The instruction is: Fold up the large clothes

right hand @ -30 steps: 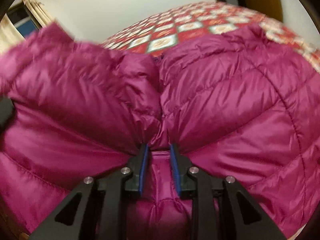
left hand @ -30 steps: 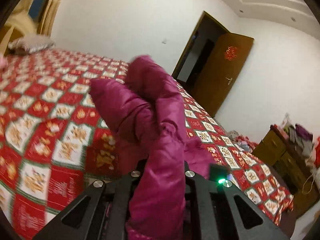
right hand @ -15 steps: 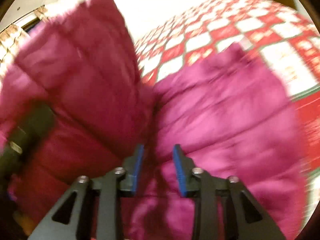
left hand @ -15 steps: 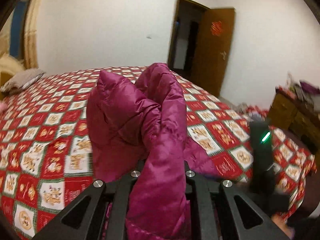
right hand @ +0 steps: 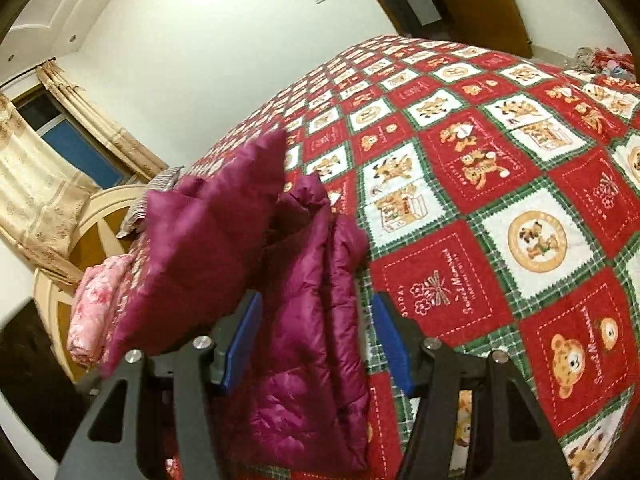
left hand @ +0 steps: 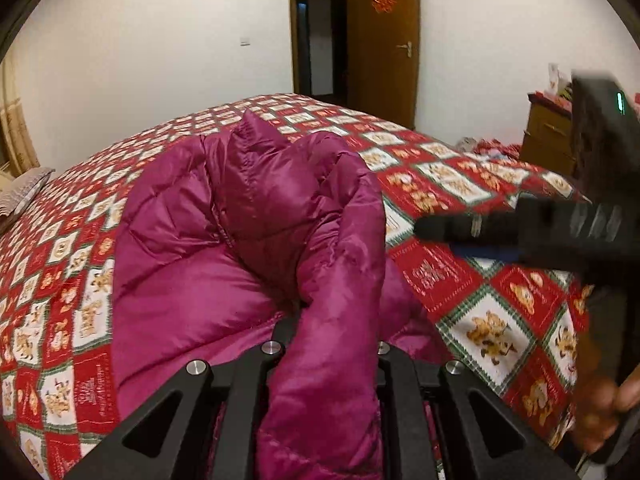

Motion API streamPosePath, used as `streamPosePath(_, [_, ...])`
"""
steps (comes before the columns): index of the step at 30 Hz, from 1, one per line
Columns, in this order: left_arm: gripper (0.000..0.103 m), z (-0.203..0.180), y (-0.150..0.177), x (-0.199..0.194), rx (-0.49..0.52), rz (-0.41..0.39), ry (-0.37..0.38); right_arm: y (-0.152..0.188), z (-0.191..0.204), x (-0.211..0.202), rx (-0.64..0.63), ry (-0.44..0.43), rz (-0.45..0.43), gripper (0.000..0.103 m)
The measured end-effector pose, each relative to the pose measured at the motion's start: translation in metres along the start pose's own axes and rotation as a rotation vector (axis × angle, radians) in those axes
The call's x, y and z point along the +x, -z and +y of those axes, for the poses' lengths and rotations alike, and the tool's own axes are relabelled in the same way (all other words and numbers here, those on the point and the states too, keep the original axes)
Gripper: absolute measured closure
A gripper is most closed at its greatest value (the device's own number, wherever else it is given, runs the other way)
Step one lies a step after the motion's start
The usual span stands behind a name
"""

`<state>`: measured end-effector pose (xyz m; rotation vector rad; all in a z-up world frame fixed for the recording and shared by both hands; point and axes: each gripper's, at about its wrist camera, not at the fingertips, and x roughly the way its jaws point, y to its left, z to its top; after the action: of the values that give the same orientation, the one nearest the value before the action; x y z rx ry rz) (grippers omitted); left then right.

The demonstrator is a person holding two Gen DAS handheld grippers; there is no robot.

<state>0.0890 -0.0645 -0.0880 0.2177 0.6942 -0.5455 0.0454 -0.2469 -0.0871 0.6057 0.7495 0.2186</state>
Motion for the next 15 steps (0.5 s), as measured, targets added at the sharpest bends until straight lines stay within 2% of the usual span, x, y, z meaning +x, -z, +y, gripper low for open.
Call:
streamPosePath(2, [0.091,-0.007,0.004,0.004,0.005,0.006,0.014,-0.009,0.001,0.002,0.005,-0.038,0.005,0.037])
streamPosePath(4, [0.091,-0.009,0.007,0.007,0.009,0.006,0.025,-0.015,0.006,0.003,0.000,-0.090,0.019,0.023])
streamPosePath(6, [0.091,-0.011,0.009,0.010,0.019,0.008,0.030,-0.023,0.008,0.013,-0.005,-0.127,0.048,0.017])
streamPosePath(9, [0.090,-0.010,0.010,0.012,0.035,0.013,0.030,-0.028,0.017,0.038,-0.048,-0.154,0.143,0.016])
streamPosePath(11, [0.090,-0.009,0.011,0.012,0.037,0.012,0.039,-0.025,0.022,0.050,-0.083,-0.138,0.185,0.024])
streamPosePath(12, [0.085,-0.007,0.012,0.011,0.033,0.023,0.048,-0.022,0.025,0.059,-0.117,-0.097,0.204,0.049])
streamPosePath(13, [0.081,-0.008,0.012,0.012,0.030,0.032,0.056,-0.022,0.022,0.065,-0.127,-0.077,0.220,0.068])
streamPosePath(14, [0.078,-0.008,0.013,0.010,0.028,0.041,0.066,-0.020,0.019,0.069,-0.074,-0.008,0.179,0.069])
streamPosePath(15, [0.074,-0.010,0.015,0.005,0.039,0.047,0.077,-0.020,0.014,0.072,-0.059,0.002,0.183,0.074])
